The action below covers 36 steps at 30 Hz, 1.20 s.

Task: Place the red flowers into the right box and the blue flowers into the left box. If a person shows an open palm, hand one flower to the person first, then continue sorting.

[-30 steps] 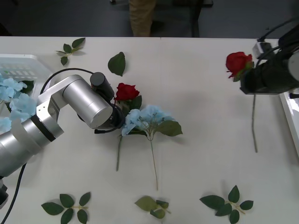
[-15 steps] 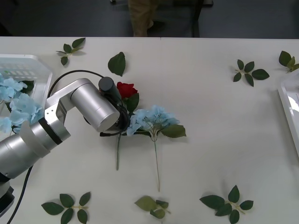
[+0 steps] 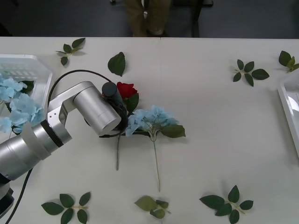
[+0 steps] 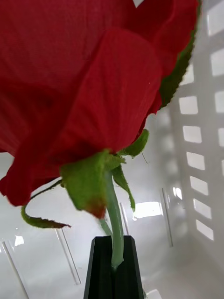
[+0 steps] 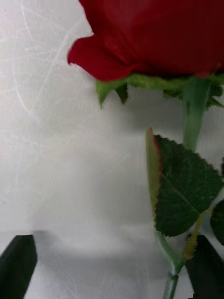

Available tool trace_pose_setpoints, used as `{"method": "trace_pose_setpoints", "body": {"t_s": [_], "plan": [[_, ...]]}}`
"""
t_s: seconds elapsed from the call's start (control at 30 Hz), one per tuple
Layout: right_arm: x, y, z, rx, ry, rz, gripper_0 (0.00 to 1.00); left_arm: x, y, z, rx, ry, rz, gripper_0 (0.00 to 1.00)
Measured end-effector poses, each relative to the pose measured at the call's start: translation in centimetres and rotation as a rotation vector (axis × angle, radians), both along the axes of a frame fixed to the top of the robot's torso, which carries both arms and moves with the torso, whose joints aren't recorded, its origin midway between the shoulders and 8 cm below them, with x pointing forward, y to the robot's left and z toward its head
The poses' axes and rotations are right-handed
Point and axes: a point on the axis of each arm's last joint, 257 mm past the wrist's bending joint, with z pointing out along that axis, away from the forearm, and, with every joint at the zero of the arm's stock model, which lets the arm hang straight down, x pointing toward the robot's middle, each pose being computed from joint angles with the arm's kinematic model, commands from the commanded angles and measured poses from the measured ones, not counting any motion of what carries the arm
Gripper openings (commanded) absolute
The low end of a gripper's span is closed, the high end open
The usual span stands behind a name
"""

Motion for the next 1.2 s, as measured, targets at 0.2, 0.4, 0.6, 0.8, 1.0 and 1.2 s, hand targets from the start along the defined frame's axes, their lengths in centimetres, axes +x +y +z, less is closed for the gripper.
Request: {"method": "trace_pose_setpoints", "body": {"t_s": [0.2,0.4,0.6,0.8,1.0,1.2], "plan": [[0.2,0.6,-0.8,0.021,-0.010,-0.003,0.55,0.1,-0.1,-0.1,0.008,-0.013,-0.012,0.00],[0.4,1.3,-0.5,0.046,-0.015,0.001,0.94,0.1,-0.2,-0.2,0.010,-0.011,-0.014,0.00],[0.6,4.3,2.0,0.140,0.028,0.052,0.99,0.1,-0.2,-0.2,0.006,-0.018,-0.017,0.00],[1.3,7.5,8.0,0.262,-0.004,0.089,0.99,0.4,1.2,-0.4,0.009,-0.025,-0.006,0.00],[1.3,12.0,12.7,0.455,-0.051,0.157,0.99,1.4,5.0,1.4,0.020,-0.056,0.005,0.00],[2.1,17.2,13.4,0.565,-0.057,0.256,0.99,1.8,4.0,7.9,-0.049,-0.071,-0.175,0.00]]}}
